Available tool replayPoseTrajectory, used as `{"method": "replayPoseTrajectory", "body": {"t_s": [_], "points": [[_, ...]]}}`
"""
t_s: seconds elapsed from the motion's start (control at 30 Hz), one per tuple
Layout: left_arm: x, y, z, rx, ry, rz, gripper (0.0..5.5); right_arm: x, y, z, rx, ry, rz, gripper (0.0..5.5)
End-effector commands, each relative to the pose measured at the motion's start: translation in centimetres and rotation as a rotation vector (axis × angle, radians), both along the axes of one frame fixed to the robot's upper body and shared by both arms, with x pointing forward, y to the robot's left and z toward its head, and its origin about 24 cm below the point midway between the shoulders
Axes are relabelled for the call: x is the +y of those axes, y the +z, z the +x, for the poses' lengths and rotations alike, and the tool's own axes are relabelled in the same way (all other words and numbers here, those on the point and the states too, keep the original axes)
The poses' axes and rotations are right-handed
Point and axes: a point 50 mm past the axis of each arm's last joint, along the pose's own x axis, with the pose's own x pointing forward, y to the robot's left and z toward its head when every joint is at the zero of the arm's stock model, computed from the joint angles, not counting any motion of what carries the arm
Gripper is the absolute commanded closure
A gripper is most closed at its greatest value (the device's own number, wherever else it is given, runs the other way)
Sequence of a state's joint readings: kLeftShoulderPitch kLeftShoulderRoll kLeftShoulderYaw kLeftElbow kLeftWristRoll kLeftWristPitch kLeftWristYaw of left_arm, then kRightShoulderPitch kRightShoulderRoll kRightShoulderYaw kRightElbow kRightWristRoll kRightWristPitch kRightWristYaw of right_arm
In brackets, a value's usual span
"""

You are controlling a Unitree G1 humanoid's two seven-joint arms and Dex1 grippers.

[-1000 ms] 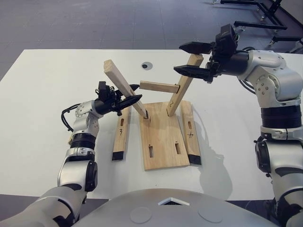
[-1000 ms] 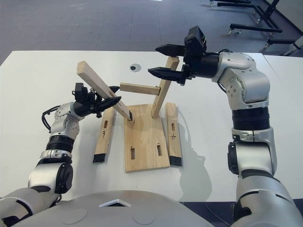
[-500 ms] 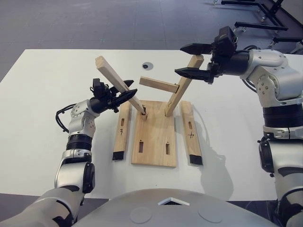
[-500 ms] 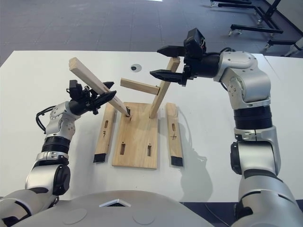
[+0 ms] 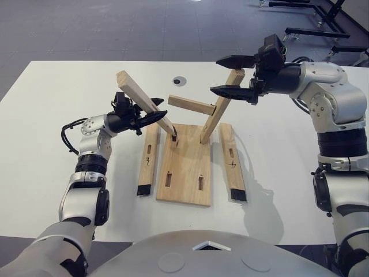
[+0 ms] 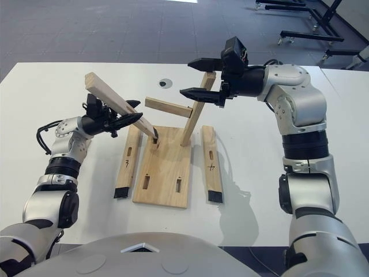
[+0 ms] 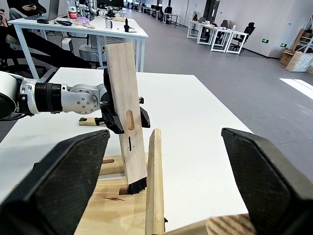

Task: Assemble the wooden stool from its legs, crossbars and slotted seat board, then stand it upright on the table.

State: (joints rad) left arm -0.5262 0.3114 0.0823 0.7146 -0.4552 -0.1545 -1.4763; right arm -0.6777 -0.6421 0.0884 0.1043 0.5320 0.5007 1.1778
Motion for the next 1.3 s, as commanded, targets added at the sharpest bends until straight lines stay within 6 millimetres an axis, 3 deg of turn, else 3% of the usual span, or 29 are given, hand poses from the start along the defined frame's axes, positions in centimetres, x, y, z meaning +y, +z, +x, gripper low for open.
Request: {"method": "replayPoseTrajectory", "body": {"t_s": [0.03, 0.27, 0.57, 0.93, 1.3], "points": [[-0.3, -0.6, -0.2, 0.033, -0.091, 0.125, 3.48, 0.4, -5.1, -0.9, 0.244, 0.031, -0.063, 1.32], [-0.4, -0.4, -0.3, -0.009, -0.206, 0.306, 3.48, 0.4, -5.2, -1.1, 0.253, 0.043, -0.064, 1.32], [0.7, 1.0, 0.9, 0.018, -0.134, 0.240, 3.48, 0.6, -5.2, -1.3, 0.264, 0.059, -0.064, 1.32], [0.6, -0.3, 0.5, 0.131, -0.172, 0.237, 3.48, 0.5, -5.3, -1.3, 0.276, 0.081, -0.087, 1.32], [0.6, -0.6, 0.5, 0.081, -0.280, 0.490, 3.48, 0.7, -5.4, -1.4, 0.283, 0.099, -0.082, 1.32]]}}
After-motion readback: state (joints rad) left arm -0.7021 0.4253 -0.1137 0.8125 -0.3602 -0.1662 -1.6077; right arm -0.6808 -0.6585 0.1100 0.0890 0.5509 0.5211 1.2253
